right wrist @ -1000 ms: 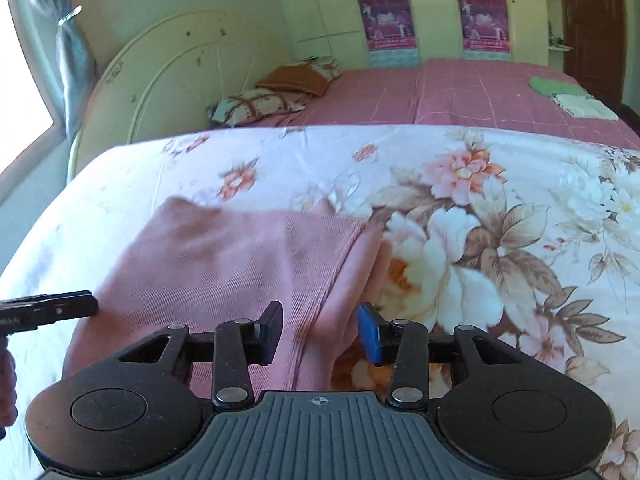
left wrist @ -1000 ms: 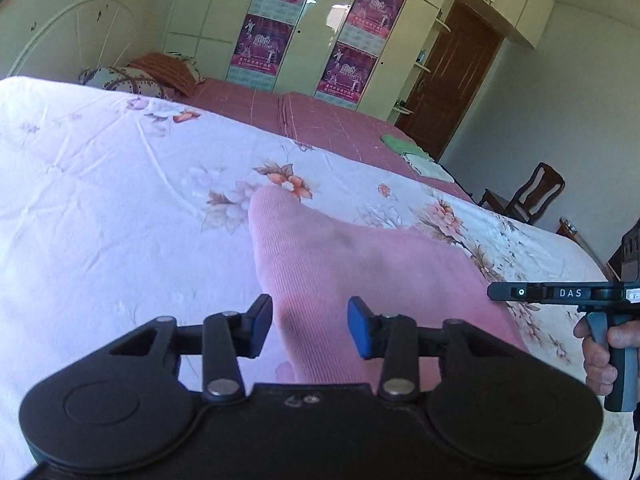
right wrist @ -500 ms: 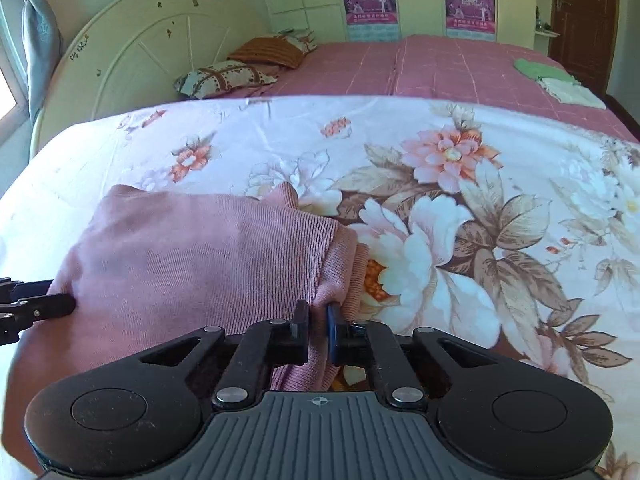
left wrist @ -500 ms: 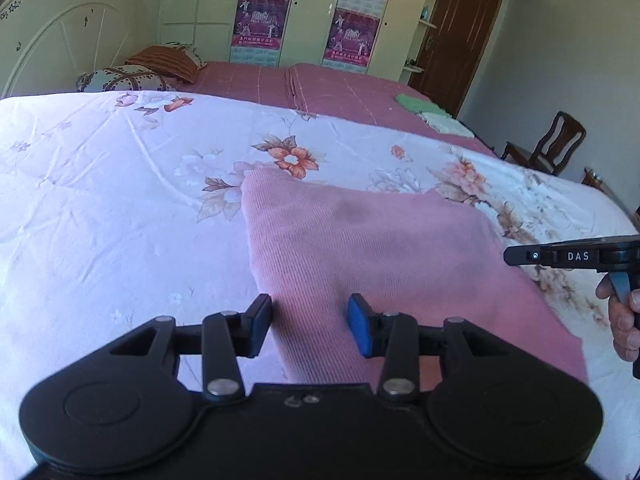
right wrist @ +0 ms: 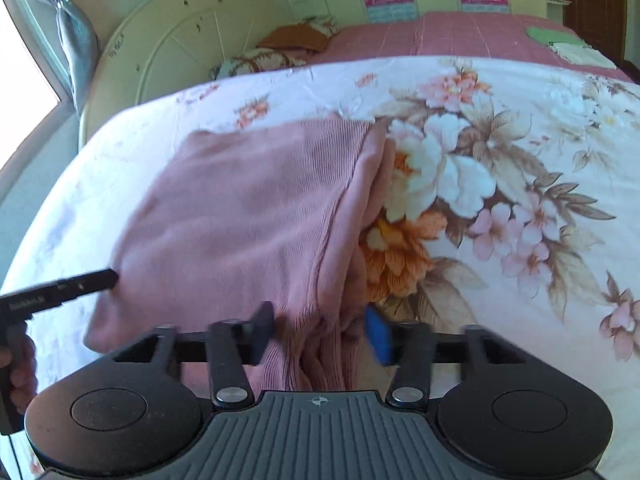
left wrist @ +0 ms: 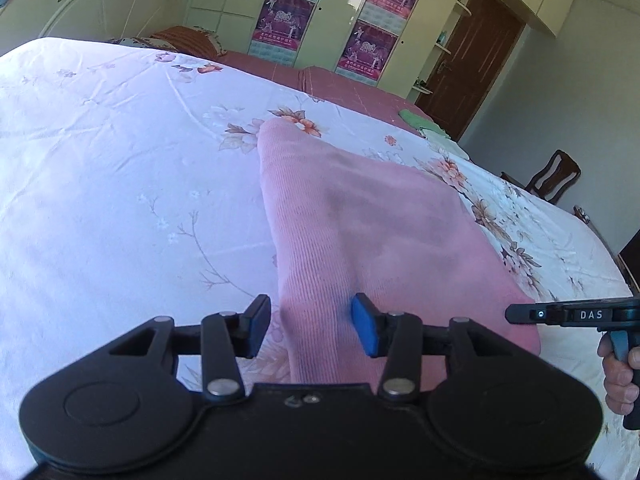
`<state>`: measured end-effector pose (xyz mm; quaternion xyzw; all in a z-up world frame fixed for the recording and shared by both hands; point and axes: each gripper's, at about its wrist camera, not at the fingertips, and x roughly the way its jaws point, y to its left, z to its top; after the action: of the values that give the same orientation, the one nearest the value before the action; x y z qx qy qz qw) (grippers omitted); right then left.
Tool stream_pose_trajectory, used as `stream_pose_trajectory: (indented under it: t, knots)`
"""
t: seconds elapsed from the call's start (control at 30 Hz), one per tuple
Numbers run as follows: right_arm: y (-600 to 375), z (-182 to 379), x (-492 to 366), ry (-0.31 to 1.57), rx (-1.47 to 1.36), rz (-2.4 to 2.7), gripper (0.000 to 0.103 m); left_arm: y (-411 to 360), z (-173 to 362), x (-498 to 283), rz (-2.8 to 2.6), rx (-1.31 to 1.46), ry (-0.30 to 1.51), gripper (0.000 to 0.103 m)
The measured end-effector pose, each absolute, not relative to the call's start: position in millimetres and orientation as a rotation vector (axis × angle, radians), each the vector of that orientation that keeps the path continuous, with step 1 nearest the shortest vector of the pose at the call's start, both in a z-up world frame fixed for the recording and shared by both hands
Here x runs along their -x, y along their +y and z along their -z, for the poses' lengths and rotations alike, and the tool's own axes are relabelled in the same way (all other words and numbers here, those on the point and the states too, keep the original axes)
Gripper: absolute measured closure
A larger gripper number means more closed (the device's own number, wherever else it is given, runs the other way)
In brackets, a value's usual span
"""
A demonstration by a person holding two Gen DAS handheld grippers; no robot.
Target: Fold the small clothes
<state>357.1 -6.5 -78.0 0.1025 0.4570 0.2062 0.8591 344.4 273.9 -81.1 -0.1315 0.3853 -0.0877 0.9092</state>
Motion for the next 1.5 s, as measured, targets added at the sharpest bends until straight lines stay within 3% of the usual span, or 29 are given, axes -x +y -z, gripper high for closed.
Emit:
stream_pose_trajectory:
  t: [0.17, 0.23, 0.53, 0.73, 1.13, 1.33, 1.37, 1.43, 1.47, 1.5]
  knots:
    - [-9, 81, -355, 0.937, -0.157, -0.379, 0.093, 258, 81, -345, 0.160, 0.173, 0.829, 0.058]
    - [-14, 87, -358, 0.961, -0.188, -0.363, 0.093, 251, 87, -344, 0.139, 0.117, 0.823, 0.053]
    - [3, 55, -323, 0.862, -0.093, -0.369, 0.091, 242, 77, -309, 0.119, 0.086, 0.825, 0.055]
    - [13, 89, -327, 0.952, -0.042, -0.335, 0.091, 245, 92, -305, 0.098, 0.112, 0.846, 0.053]
    - [27, 87, -318, 0.938, 0.051, -0.332, 0.091, 239, 97, -302, 0.071, 0.108, 0.845, 0.052]
    - [24, 87, -315, 0.935, 0.051, -0.327, 0.091, 232, 89, -290, 0.031, 0.088, 0.831, 0.039]
    - [22, 85, -313, 0.939, 0.041, -0.321, 0.091, 230, 84, -282, 0.031, 0.087, 0.822, 0.033]
    - [13, 72, -300, 0.908, 0.000, -0.309, 0.090, 223, 72, -263, 0.019, 0.069, 0.771, 0.010]
    - [9, 64, -288, 0.875, -0.017, -0.300, 0.087, 218, 67, -251, 0.004, 0.056, 0.739, 0.000]
    - [5, 60, -277, 0.856, -0.020, -0.286, 0.059, 213, 62, -237, -0.010, 0.043, 0.713, 0.001]
